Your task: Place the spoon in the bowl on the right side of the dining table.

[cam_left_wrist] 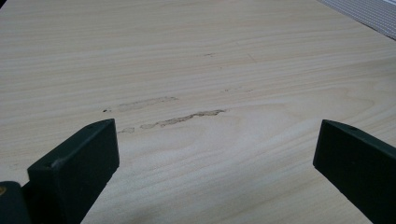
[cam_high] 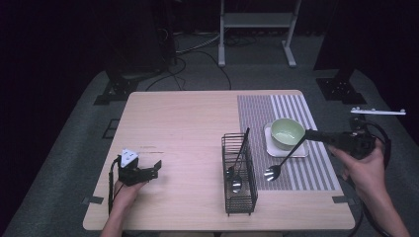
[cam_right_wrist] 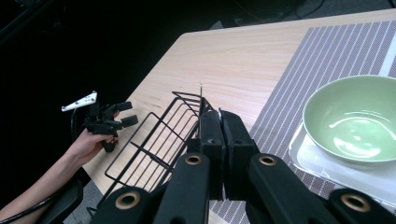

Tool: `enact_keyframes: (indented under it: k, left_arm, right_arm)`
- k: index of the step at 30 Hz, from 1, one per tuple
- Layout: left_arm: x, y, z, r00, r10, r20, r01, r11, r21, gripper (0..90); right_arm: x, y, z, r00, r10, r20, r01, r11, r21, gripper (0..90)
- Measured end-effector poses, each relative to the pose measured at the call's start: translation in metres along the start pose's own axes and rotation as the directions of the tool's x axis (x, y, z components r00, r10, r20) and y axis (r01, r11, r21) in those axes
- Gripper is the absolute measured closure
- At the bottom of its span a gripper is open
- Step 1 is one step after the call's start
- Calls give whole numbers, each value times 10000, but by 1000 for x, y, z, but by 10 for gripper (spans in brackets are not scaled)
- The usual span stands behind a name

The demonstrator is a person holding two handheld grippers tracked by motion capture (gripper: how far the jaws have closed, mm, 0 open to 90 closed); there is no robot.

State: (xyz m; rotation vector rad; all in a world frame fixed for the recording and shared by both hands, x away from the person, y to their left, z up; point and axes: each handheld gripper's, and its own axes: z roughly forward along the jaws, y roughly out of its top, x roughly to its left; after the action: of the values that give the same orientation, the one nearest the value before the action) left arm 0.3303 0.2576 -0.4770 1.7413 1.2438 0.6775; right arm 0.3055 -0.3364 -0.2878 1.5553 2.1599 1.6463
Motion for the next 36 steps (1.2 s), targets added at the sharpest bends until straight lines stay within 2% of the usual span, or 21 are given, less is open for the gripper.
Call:
enact_keyframes:
  k: [36]
  left_arm:
    - [0,0,0,10000,-30,-5,30,10000,-34,0]
  right_arm:
    - [-27,-13,2,9961,424,775,-431,9990,79,883]
